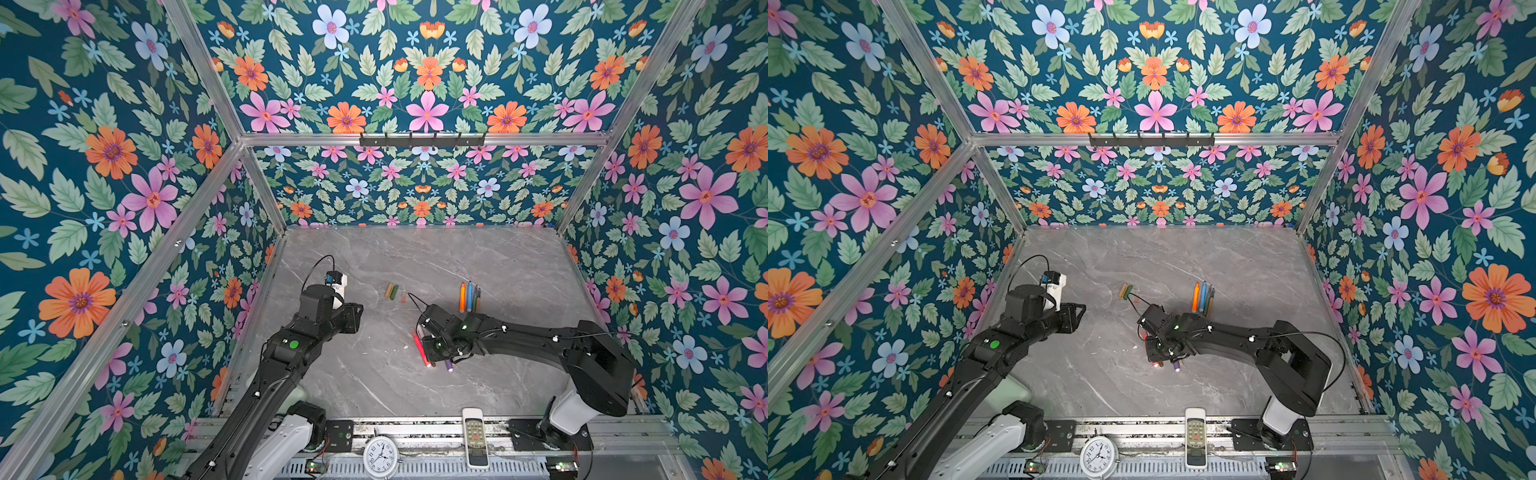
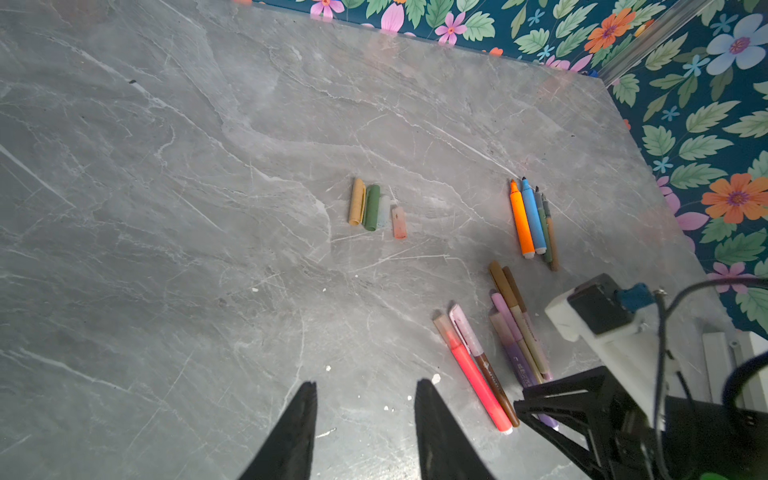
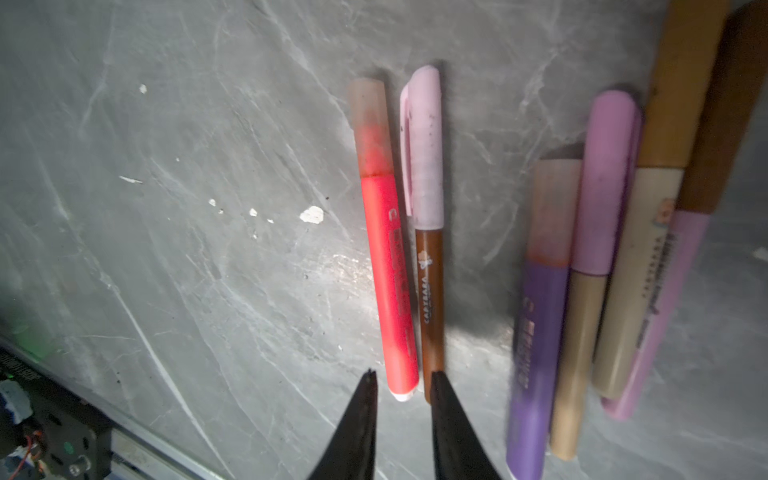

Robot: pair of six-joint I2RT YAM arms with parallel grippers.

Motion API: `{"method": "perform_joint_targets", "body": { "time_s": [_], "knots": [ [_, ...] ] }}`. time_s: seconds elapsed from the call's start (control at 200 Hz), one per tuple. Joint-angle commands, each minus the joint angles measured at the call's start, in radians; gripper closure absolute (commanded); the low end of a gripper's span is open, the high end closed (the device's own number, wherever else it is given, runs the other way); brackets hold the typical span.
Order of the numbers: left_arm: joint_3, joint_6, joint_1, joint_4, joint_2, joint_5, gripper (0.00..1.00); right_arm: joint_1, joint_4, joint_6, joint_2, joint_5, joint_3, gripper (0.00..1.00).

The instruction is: Open the pen caps

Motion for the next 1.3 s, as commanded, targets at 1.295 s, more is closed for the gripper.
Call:
{"method": "perform_joint_targets", "body": {
  "time_s": [1.295],
  "knots": [
    [-0.016,0.003,-0.003,0.065,0.077,0.157,0.50,0.025,0.091,-0.031,-0.176,-0.020,-0.012,1.00]
  ]
}}
